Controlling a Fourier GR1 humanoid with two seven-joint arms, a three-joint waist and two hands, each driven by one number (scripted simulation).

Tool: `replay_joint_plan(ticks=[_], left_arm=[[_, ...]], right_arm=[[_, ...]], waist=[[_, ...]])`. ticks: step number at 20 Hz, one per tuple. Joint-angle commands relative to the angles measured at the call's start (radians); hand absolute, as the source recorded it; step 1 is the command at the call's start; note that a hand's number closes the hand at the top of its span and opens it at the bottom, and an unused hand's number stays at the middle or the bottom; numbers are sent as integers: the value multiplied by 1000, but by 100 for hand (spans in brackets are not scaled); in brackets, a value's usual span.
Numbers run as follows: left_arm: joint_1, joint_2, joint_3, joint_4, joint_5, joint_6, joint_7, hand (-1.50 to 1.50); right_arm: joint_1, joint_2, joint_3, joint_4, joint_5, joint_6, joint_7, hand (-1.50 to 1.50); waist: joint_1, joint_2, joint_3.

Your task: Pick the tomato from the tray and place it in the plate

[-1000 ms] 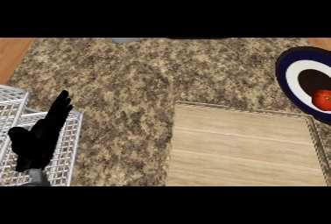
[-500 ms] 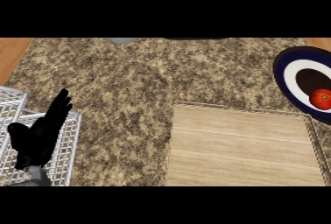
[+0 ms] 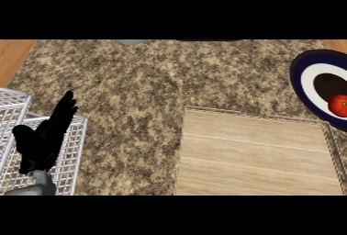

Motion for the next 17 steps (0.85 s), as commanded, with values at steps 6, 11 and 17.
replay_joint_plan(ticks=[6,11,17], left_arm=[[-77,-24,13,118,28,-7,-37,0],[-42,-38,1,90,19,-24,-39,0],[-67,-44,13,96,9,-17,-33,0]], right_arm=[[33,-63,-20,54,8,33,-43,-150],[116,-44,-8,59,34,32,-127,-150],[121,-90,0,70,53,53,-91,-150]], waist=[[-1,24,-23],[2,25,-21],[5,26,-20]])
